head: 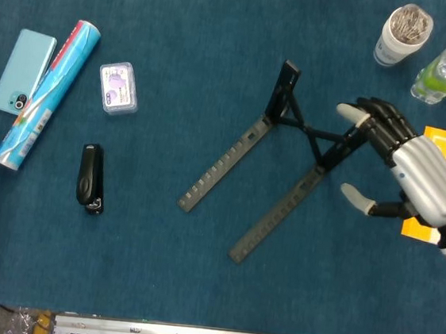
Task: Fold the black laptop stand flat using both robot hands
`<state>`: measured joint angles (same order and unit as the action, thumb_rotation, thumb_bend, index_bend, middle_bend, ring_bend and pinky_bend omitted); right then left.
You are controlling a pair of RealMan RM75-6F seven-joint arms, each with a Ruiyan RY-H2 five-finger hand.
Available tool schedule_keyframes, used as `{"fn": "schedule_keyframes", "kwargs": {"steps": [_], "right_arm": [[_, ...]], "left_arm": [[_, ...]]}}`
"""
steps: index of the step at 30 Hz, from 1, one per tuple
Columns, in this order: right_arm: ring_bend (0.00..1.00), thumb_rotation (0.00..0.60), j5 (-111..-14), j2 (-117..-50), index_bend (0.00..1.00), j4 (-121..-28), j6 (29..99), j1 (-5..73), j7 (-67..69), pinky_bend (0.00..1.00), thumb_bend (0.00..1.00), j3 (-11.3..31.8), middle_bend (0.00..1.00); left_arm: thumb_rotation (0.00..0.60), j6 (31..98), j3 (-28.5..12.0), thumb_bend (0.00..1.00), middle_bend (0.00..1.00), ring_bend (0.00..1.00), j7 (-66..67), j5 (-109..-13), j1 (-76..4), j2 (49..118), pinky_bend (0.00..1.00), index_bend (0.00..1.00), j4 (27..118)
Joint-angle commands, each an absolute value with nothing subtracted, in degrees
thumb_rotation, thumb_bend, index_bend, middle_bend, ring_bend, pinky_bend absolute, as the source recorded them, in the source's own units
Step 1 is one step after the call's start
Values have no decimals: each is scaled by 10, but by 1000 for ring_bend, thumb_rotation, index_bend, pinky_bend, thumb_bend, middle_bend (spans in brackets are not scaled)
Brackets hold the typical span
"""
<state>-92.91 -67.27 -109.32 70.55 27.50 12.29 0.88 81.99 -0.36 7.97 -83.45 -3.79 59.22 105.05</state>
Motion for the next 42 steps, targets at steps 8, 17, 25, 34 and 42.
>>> {"fn": "schedule_keyframes", "kwargs": {"steps": [8, 17, 25, 34, 42], "right_arm": [[0, 600, -924, -683, 0, -1049, 681, 275, 188, 0, 102, -1, 109], [0, 600, -943, -700, 0, -1029, 672, 280, 223, 177, 86, -8, 113], [0, 600, -980, -698, 0, -1037, 669, 286, 251, 211, 86, -26, 117], [0, 600, -1031, -692, 0, -1056, 674, 303, 293, 211, 86, -42, 117], [0, 600, -1022, -679, 0, -1051, 663, 306, 249, 211, 87, -43, 117]], "left_arm": [[600, 822, -2, 315, 0, 0, 95, -831, -37, 593, 0, 0, 1062], [600, 825, -2, 315, 0, 0, 96, -830, -35, 592, 0, 0, 1062], [600, 825, -2, 316, 0, 0, 95, -829, -35, 591, 0, 0, 1061], [600, 828, -4, 316, 0, 0, 96, -832, -37, 586, 0, 0, 1062], [600, 812, -7, 316, 0, 0, 111, -850, -55, 565, 0, 0, 1071]]}}
